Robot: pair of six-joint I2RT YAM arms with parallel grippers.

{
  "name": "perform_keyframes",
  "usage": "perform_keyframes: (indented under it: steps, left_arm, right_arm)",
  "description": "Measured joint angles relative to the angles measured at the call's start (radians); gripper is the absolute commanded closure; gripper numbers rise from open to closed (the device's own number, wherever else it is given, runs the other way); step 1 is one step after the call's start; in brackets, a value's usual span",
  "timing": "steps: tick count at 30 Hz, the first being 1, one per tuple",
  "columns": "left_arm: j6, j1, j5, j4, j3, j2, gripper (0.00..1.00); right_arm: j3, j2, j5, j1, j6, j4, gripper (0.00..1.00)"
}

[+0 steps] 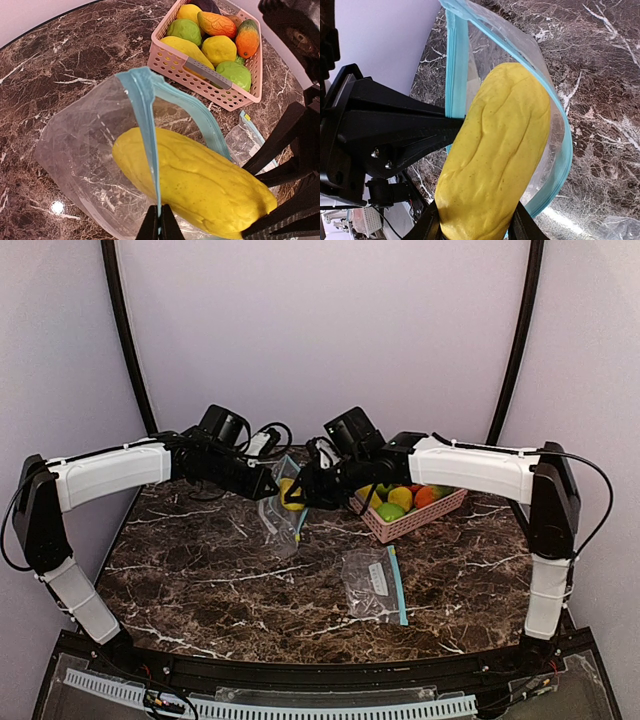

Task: Place the food in the zip-top bag and seal the zipper
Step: Place the fake fruit in the zipper food storage bag.

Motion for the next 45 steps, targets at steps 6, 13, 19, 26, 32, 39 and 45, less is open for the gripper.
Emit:
perform_keyframes:
  steps: [6,13,19,26,32,39,45]
  left_arm:
    - [0.002,0.002,-0.001,0.000,0.000,0.000,0.99]
    - [0.013,0.002,0.021,0.000,0.000,0.000,0.99]
    - [0.013,0.002,0.035,0.000,0.000,0.000,0.99]
    - [0.016,0.002,0.037,-0.001,0.000,0.000,0.99]
    - [0.018,0.002,0.036,-0.001,0.000,0.000,0.99]
    - [0.019,0.002,0.037,-0.004,0.000,0.000,0.99]
    - [0.019,0.002,0.037,-0.005,0.000,0.000,0.99]
  right_arm:
    - [0.069,0.067,-0.029,-0.001,-0.035,-0.047,0.69]
    - [0.119,0.088,-0.029,-0.002,-0.093,-0.122,0.56]
    - [0.144,0.088,-0.003,-0.002,-0.124,-0.156,0.41]
    - [0.151,0.088,0.019,-0.002,-0.135,-0.165,0.38]
    - [0.147,0.064,0.044,-0.001,-0.170,-0.166,0.36]
    - [-0.023,-0.200,0.231,-0.005,-0.234,-0.168,0.32]
    - [-0.158,-0.372,0.350,-0.092,-0.258,-0.177,0.30]
